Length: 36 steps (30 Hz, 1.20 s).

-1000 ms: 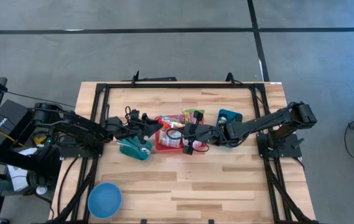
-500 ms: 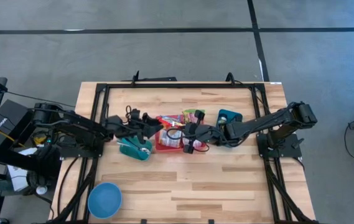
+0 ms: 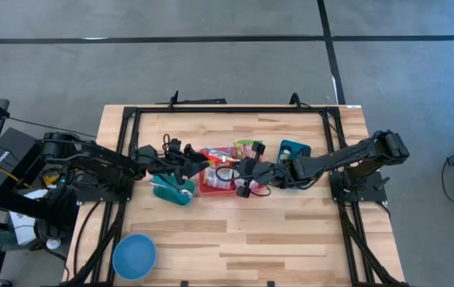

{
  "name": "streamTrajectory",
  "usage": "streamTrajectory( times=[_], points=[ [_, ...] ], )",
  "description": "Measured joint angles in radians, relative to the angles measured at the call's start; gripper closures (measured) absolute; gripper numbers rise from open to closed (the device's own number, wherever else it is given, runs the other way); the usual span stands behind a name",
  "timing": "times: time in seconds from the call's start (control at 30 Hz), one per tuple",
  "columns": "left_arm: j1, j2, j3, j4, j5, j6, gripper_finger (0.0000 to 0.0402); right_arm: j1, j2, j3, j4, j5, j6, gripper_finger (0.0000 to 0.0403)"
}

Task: Pick & Place Food Item
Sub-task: Put the orange noodle pack into the red bin

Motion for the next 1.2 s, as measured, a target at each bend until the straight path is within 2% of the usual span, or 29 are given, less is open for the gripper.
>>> streamTrajectory(
  times=[0.27,0.53,0.77,0.93,1.2],
  points=[
    [0.0,0.0,0.0,0.0,0.081,0.0,0.0164,0.006,-0.037,0.0,-0.025,0.018,0.002,0.0403],
    [0.0,0.0,0.0,0.0,0.089,-0.027,0.0133,0.006,-0.039,0.0,-0.029,0.019,0.002,0.0403],
    [0.0,0.0,0.0,0.0,0.196,-0.079,0.0111,0.006,-0.039,0.0,-0.055,0.036,0.009,0.0403],
    [0.0,0.0,0.0,-0.001,0.224,-0.09,0.0112,0.006,-0.039,0.0,-0.073,0.049,0.01,0.0403],
    [0.026,-0.007,0.0,0.013,0.224,0.009,0.0112,0.006,-0.057,0.001,-0.084,0.049,0.011,0.0403]
  ],
)
